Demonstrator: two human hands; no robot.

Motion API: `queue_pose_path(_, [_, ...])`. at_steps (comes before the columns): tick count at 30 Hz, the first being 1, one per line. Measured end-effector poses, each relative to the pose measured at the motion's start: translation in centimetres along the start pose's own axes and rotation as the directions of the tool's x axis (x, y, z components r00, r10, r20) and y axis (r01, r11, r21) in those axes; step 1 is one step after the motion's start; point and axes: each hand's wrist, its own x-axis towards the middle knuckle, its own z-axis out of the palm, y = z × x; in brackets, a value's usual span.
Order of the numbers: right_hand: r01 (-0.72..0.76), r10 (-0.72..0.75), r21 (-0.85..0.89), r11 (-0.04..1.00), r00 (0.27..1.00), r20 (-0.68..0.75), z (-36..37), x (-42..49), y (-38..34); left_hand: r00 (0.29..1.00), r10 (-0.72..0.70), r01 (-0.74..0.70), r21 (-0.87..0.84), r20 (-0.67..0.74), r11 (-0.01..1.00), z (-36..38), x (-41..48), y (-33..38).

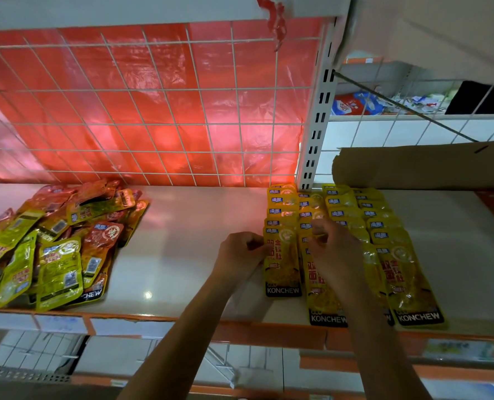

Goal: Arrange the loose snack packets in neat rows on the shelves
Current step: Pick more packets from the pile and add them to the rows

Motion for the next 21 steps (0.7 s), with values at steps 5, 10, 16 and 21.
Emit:
queue_pose_path(5, [-0.003,0.004,-0.002,1.0,1.0,0.02,-0.2,-0.1,-0.1,0.999,0.036,-0.034,0.132,-0.012,0.991,0.1,-0.2,0.3])
queue_pose_path(10, [-0.007,0.007,-0.017,1.0,0.999,0.035,-0.1,-0.1,-0.3,0.998,0.043,-0.035,0.187,-0.039,0.982,0.1,-0.5,0.8])
queue_pose_path(16, [0.019,-0.018,-0.019,1.0,0.999,0.034,0.4,-0.2,-1.2,0.998,0.041,-0.03,0.233,-0.04,0.972,-0.3,-0.6,0.9])
queue_pose_path(21, [0.076,-0.077,0.007,0.997,0.994,0.074,2.3,-0.3,-3.3,0.974,0.148,-0.084,0.337,-0.169,0.938,-1.4,-0.8,0.3])
